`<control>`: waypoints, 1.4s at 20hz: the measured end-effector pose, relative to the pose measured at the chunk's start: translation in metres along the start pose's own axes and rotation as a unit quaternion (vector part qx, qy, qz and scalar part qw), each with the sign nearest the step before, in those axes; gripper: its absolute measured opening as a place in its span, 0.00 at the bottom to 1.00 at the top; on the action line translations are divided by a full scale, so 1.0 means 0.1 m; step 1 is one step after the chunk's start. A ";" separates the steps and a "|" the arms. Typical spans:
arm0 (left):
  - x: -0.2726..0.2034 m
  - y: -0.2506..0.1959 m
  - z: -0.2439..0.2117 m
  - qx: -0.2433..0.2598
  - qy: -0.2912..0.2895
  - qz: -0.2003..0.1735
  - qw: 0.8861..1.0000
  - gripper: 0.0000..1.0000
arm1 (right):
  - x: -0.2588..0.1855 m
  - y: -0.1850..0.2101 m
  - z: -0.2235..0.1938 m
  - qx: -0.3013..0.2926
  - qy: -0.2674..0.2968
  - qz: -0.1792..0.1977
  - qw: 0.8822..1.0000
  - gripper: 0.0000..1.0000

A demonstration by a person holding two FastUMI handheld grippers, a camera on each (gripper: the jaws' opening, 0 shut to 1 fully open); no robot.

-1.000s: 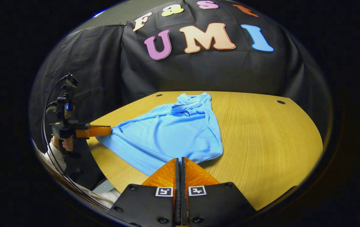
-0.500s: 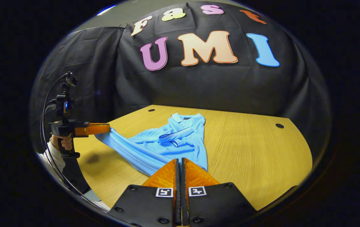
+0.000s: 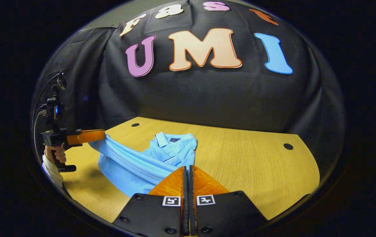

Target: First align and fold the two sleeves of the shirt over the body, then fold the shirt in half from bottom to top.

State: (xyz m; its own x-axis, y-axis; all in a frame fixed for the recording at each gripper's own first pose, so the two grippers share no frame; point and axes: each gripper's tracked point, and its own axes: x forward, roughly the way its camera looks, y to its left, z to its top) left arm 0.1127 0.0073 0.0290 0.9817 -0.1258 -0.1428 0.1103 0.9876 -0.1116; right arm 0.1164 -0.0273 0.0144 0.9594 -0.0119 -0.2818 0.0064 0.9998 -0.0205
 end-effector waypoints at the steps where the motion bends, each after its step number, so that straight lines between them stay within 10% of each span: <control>1: 0.12 0.04 0.04 -0.003 -0.003 0.005 1.000 0.00 | 0.10 -0.01 0.06 0.000 0.000 -0.006 1.000 0.03; 17: 1.45 0.75 -0.20 -0.010 0.044 0.078 0.996 0.00 | 1.79 -0.42 -0.25 0.006 0.079 -0.067 0.995 0.05; 21: 1.47 0.77 -0.20 -0.004 0.041 0.076 0.996 0.00 | 1.74 -0.38 -0.06 0.017 0.056 -0.062 0.996 0.16; 24: 1.41 0.81 -0.06 0.002 0.030 0.092 0.995 0.02 | 1.64 -0.32 0.04 0.019 0.046 -0.050 0.997 0.63; 26: 1.29 0.76 0.04 0.005 0.025 0.089 0.996 0.29 | 1.54 -0.35 0.15 0.012 0.031 -0.058 0.998 1.00; 28: 1.13 0.79 0.17 0.024 0.015 0.103 0.994 0.76 | 1.37 -0.31 0.25 0.017 0.018 -0.051 0.998 1.00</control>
State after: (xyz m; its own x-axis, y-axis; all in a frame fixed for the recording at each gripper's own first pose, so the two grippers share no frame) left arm 0.2348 0.0727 0.0204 0.9794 0.0781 -0.1863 -0.0853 0.9959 -0.0308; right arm 0.2542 -0.0596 0.0001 0.9427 -0.1136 -0.3138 0.1139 0.9933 -0.0175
